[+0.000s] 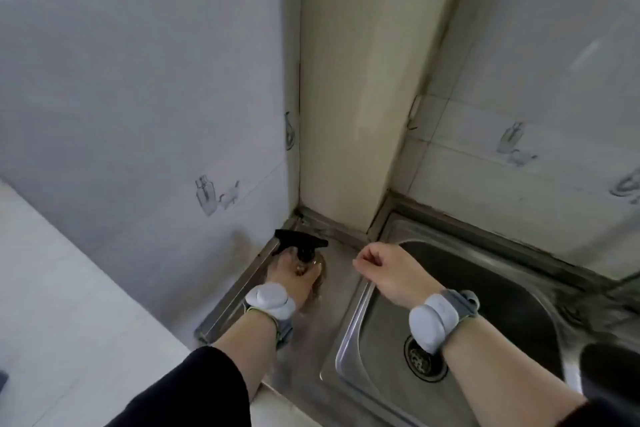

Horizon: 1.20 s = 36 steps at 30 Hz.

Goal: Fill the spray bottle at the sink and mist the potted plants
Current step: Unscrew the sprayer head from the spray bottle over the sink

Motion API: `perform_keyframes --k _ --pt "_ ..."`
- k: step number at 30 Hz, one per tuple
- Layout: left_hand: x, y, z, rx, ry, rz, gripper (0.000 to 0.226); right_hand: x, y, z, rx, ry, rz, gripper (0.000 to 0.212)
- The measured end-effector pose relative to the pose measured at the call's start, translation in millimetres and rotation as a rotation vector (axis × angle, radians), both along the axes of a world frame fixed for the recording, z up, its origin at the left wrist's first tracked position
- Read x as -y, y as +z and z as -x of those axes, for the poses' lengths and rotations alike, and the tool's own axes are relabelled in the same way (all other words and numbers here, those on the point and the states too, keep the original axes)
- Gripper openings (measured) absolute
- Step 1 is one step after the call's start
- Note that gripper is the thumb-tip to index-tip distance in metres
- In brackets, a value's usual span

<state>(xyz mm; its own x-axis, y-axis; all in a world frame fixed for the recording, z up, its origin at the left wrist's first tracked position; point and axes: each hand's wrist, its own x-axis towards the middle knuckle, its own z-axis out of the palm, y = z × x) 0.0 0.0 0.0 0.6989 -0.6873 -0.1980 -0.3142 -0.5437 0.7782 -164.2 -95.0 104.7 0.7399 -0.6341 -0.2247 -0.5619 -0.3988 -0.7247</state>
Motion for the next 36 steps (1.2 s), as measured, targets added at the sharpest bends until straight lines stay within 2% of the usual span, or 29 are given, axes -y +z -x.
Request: perform_keyframes --k 2,5,8,11,12,16,19,24,28,30,31,33,36 --pt "11.3 -1.7 -3.4 0.008 0.062 0.073 0.009 2.9 -5.9 -1.3 -0.020 -0.030 0.008 0.014" --pt "23.5 -2.4 -6.0 0.000 0.091 0.023 0.022 3.3 -15.8 3.6 -0.041 -0.042 0.006 0.014" --pt "30.5 8.1 4.9 0.100 -0.084 -0.139 0.029 4.7 -19.1 14.2 -0.036 -0.068 0.009 0.015" --pt "30.1 34.7 33.4 -0.075 -0.039 0.069 0.026 4.5 -17.6 30.5 0.001 -0.110 -0.001 0.016" --pt "33.0 44.4 46.0 -0.099 -0.084 0.106 0.024 2.8 -13.4 38.1 0.015 -0.129 0.001 0.016" --pt "38.6 79.1 99.5 -0.174 -0.274 0.149 0.024 -3.9 0.0 71.8 0.076 -0.158 0.027 0.014" --pt "39.9 99.8 164.7 -0.215 -0.425 0.145 0.022 -13.7 3.8 126.1 0.034 -0.246 0.147 0.024" --pt "32.8 114.8 262.9 -0.353 -0.620 0.064 0.039 -24.5 5.2 217.7 -0.029 -0.473 0.171 0.019" --pt "21.2 113.6 367.3 -0.488 -0.773 0.060 0.059 -40.4 3.1 336.4 0.189 -0.711 0.031 0.009" --pt "16.6 107.6 413.2 -0.585 -0.817 0.062 0.072 -48.2 1.3 393.7 0.273 -0.813 -0.011 0.015" --pt "15.5 103.3 435.0 -0.548 -0.882 0.036 0.079 -52.1 0.3 421.0 0.313 -0.864 -0.033 0.017" --pt "11.9 97.6 475.0 -0.356 -1.038 -0.035 0.089 -56.7 -2.7 468.4 0.397 -0.943 -0.100 0.021" --pt "6.9 94.4 527.7 -0.158 -1.065 -0.008 0.091 -64.1 -8.0 516.0 0.473 -0.996 -0.195 0.031"
